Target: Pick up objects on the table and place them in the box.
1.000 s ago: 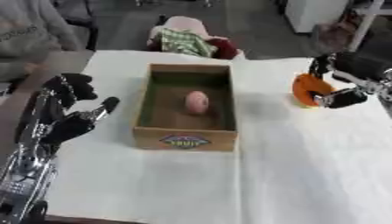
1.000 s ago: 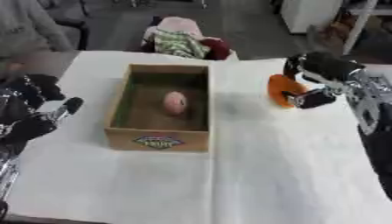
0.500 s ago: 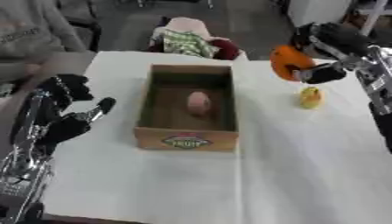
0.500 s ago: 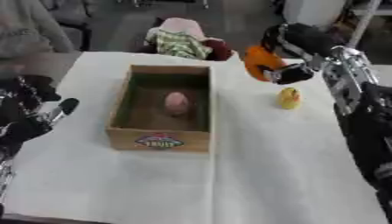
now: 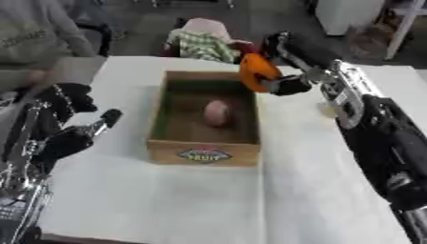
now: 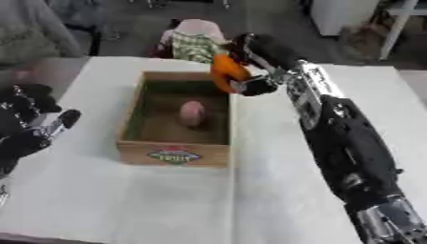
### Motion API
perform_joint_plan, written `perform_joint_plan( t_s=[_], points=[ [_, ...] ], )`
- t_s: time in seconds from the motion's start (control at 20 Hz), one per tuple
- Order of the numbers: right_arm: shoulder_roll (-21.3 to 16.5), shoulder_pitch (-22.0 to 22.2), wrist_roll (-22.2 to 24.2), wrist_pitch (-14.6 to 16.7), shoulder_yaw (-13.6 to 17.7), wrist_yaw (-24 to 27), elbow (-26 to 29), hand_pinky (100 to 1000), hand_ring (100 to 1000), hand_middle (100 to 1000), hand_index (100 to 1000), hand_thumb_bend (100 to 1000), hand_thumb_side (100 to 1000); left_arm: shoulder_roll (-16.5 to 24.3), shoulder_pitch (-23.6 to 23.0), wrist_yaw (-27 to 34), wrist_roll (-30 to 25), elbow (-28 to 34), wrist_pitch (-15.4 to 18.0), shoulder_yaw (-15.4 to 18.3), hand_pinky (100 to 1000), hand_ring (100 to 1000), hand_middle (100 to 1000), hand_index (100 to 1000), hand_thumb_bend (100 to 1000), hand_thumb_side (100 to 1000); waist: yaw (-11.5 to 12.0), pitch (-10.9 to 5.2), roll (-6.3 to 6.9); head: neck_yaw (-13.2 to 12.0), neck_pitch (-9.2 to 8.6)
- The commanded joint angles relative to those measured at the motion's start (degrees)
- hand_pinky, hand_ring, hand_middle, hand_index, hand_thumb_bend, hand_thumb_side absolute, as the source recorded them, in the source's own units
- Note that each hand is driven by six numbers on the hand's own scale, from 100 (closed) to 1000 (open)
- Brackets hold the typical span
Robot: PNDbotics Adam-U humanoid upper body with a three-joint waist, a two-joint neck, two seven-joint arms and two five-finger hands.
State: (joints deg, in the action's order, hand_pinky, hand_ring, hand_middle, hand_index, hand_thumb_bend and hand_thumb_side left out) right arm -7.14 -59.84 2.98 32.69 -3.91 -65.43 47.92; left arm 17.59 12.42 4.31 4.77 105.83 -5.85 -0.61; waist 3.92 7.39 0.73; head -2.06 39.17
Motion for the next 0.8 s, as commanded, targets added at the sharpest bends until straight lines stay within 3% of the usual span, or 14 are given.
perform_joint_plan(
  t_s=[0.05, 0.2, 0.25, 0.4, 0.8],
  points=[
    [2.13, -1.3, -1.23, 0.5, 0.09, -3.11, -0.4, 590, 591, 621, 494, 100, 237, 0.24, 1.03, 0.36, -0.26, 1.06, 0.03, -0.05, 697, 534, 487, 633, 664, 113, 0.08, -0.73, 0.24, 0.36, -0.73],
    [3.61, -0.84, -0.96, 1.63, -0.62, -5.71, -1.4, 602, 610, 643, 575, 100, 293, 0.12, 1.04, 0.38, -0.34, 1.02, 0.01, -0.1, 697, 534, 487, 633, 663, 113, 0.05, -0.71, 0.34, 0.42, -0.74],
    [3.88, -0.71, -0.5, 2.18, -0.93, -6.48, -1.76, 616, 633, 671, 695, 126, 340, 0.09, 1.04, 0.38, -0.35, 1.02, 0.01, -0.1, 697, 534, 487, 633, 663, 113, 0.03, -0.72, 0.36, 0.4, -0.74],
    [4.16, -0.4, 1.7, 4.15, -1.45, -8.18, -2.72, 635, 670, 713, 857, 229, 351, 0.06, 0.98, 0.36, -0.33, 0.99, 0.01, -0.05, 697, 534, 487, 633, 663, 113, -0.06, -0.75, 0.4, 0.27, -0.71],
    [2.52, -0.73, 8.11, 5.93, -0.61, -4.9, -0.69, 650, 697, 743, 913, 265, 311, 0.07, 0.74, 0.27, -0.2, 0.9, 0.0, 0.07, 697, 534, 487, 633, 662, 113, -0.42, -0.82, 0.27, -0.13, -0.53]
  ],
)
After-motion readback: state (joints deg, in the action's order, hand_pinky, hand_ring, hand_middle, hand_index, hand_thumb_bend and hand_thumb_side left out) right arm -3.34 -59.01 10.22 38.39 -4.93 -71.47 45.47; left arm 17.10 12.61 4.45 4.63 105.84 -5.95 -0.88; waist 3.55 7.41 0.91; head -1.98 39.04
